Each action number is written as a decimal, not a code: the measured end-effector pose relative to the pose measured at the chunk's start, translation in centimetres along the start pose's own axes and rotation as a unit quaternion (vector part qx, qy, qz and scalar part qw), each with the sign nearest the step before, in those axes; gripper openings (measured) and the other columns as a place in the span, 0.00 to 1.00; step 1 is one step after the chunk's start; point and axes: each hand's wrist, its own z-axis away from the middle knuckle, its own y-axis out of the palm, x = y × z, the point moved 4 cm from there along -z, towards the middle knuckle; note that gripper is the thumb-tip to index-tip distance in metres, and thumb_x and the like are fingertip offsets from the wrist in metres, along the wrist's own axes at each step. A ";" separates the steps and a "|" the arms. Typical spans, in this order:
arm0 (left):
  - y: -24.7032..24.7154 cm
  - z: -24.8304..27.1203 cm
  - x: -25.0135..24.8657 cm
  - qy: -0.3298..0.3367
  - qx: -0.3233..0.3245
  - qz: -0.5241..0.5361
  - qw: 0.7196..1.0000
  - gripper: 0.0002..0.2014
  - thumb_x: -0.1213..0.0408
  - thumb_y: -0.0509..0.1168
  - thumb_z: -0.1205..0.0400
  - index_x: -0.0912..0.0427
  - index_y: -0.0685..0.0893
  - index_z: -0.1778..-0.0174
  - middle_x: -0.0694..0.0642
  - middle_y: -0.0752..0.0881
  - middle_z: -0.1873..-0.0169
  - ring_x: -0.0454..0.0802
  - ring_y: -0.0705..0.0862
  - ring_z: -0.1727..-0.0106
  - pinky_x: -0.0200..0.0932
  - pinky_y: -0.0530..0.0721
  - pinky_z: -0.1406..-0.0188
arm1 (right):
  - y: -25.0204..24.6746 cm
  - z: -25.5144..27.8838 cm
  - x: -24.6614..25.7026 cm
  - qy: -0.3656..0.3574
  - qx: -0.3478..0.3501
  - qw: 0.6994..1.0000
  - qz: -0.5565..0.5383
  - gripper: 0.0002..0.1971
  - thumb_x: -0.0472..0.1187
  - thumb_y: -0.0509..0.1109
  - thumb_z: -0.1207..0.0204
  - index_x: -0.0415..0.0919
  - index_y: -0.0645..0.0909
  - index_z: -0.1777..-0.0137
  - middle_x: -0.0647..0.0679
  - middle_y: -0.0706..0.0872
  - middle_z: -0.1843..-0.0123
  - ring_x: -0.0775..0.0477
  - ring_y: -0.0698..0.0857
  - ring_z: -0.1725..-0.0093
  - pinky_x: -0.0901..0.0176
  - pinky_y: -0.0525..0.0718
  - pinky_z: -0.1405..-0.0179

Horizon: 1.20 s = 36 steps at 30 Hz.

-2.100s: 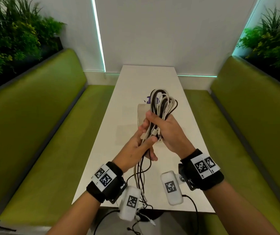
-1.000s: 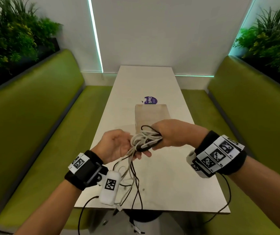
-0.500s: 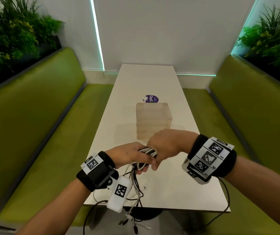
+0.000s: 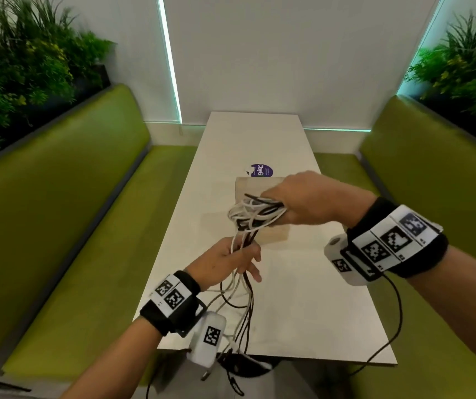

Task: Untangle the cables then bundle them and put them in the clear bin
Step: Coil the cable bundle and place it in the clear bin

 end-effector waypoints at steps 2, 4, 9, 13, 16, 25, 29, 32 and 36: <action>0.4 -0.3 -0.2 0.023 -0.036 0.043 0.998 0.14 0.53 0.59 0.18 0.60 0.78 0.61 0.46 0.71 0.82 0.51 0.83 0.75 0.33 0.76 0.70 | -1.5 0.1 -0.6 0.013 -0.022 1.000 -0.012 0.13 0.54 0.68 0.22 0.47 0.79 0.45 0.50 0.87 0.49 0.48 0.77 0.57 0.59 0.67 0.59; 0.5 -0.4 -0.4 0.042 -0.040 0.131 0.990 0.19 0.44 0.65 0.21 0.59 0.80 0.62 0.45 0.69 0.82 0.43 0.71 0.81 0.33 0.72 0.77 | -2.7 0.2 -1.4 0.031 -0.045 0.998 -0.038 0.14 0.54 0.71 0.24 0.47 0.81 0.45 0.50 0.88 0.52 0.47 0.79 0.56 0.58 0.68 0.60; -0.3 -1.1 -1.8 0.038 -0.033 0.320 0.946 0.29 0.30 0.59 0.28 0.56 0.80 0.68 0.42 0.63 0.82 0.36 0.60 0.83 0.30 0.62 0.83 | -3.0 0.8 -2.4 0.083 -0.060 0.977 -0.188 0.08 0.50 0.75 0.28 0.51 0.80 0.61 0.58 0.84 0.70 0.61 0.80 0.71 0.63 0.74 0.68; -1.3 -1.0 -2.7 0.035 -0.108 0.349 0.930 0.22 0.47 0.53 0.15 0.58 0.79 0.65 0.45 0.64 0.81 0.38 0.60 0.82 0.32 0.60 0.82 | -0.7 1.3 -2.2 0.157 -0.100 0.902 -0.389 0.10 0.44 0.77 0.28 0.42 0.82 0.66 0.52 0.85 0.74 0.55 0.77 0.79 0.66 0.76 0.84; -1.8 -1.2 -3.1 0.041 -0.186 0.324 0.927 0.20 0.50 0.50 0.13 0.61 0.79 0.55 0.48 0.69 0.75 0.40 0.62 0.79 0.34 0.61 0.79 | 2.6 1.1 -0.8 0.196 -0.126 0.843 -0.485 0.09 0.45 0.77 0.28 0.40 0.83 0.62 0.48 0.87 0.71 0.51 0.79 0.74 0.58 0.80 0.79; -1.3 -1.5 -3.1 -0.034 -0.229 0.383 0.894 0.18 0.63 0.50 0.11 0.68 0.82 0.39 0.65 0.87 0.41 0.55 0.88 0.44 0.42 0.88 0.50 | 7.2 -1.6 4.4 0.218 -0.143 0.870 -0.419 0.37 0.64 0.79 0.44 0.52 0.75 0.36 0.50 0.89 0.48 0.46 0.86 0.47 0.48 0.84 0.47; -2.0 -1.5 -2.3 -0.033 -0.284 0.403 0.869 0.26 0.49 0.51 0.13 0.66 0.80 0.34 0.61 0.90 0.46 0.51 0.90 0.47 0.40 0.88 0.57 | 7.1 -1.6 3.4 0.238 -0.145 0.831 -0.481 0.23 0.54 0.80 0.37 0.51 0.80 0.43 0.52 0.89 0.53 0.52 0.87 0.54 0.57 0.85 0.52; -1.7 -1.5 -2.4 -0.024 -0.282 0.389 0.877 0.30 0.42 0.48 0.15 0.62 0.81 0.34 0.61 0.88 0.41 0.55 0.86 0.38 0.49 0.83 0.41 | 7.2 -1.7 4.1 0.214 -0.106 0.818 -0.524 0.09 0.48 0.78 0.31 0.48 0.82 0.56 0.53 0.85 0.67 0.56 0.83 0.70 0.68 0.79 0.74; -1.6 -1.2 -3.2 0.034 -0.221 0.314 0.923 0.42 0.28 0.57 0.29 0.56 0.74 0.27 0.56 0.85 0.36 0.50 0.83 0.33 0.42 0.84 0.41 | 7.7 -1.3 4.4 0.207 -0.101 0.805 -0.547 0.02 0.39 0.72 0.28 0.43 0.81 0.61 0.47 0.82 0.71 0.51 0.79 0.74 0.60 0.79 0.76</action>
